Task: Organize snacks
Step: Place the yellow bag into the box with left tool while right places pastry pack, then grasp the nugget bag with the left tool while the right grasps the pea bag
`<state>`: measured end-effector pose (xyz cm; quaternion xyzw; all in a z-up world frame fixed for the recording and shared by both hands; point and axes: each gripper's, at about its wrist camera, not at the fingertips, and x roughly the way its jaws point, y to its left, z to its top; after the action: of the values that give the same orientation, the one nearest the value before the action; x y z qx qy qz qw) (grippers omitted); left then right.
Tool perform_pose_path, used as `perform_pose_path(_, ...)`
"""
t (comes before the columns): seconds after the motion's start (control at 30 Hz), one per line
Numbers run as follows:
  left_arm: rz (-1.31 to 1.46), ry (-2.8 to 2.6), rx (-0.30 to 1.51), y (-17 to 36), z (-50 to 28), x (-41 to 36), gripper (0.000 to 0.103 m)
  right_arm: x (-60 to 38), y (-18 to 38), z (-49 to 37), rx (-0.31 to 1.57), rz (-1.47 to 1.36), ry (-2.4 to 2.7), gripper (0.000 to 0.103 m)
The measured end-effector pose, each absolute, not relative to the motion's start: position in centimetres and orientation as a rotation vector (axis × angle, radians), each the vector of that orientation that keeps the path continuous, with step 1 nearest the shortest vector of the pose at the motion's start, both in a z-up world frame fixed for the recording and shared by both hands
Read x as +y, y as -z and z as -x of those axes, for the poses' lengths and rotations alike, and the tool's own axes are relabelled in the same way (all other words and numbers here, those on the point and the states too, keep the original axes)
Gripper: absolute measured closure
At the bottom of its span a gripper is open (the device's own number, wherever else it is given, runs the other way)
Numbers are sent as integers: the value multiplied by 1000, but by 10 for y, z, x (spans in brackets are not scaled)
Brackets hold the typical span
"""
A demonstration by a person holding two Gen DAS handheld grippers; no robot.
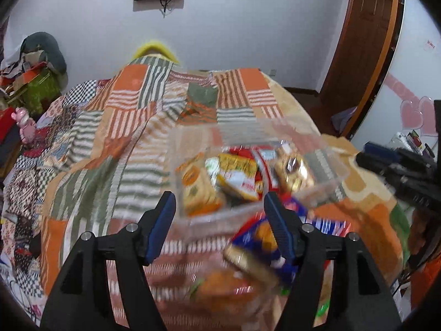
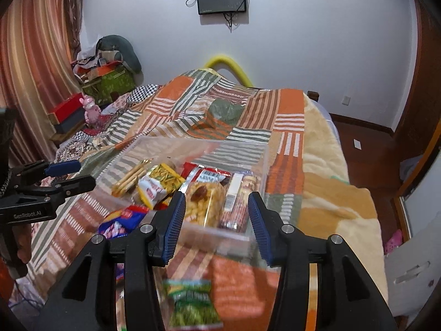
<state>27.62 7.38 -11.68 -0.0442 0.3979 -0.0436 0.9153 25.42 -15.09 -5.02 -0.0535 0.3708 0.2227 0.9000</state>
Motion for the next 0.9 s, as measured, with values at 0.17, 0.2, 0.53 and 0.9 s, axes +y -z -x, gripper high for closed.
perform_pose_path(0.17,81,88,867,133,-244,76,35,-160,58,-235,794,109,-455,57)
perform_pose_path(0.2,85,91,877,137,-239,76,33,-161,61,-232,804,107,-456,57)
perform_pose_path(0.53,83,101,957,178,-202,62,13,-166,99,-209,918,100,-472,54)
perform_pose_path(0.9,43,30,973,212,-216,58,13,-155,131,-214,1014,96,-510,52)
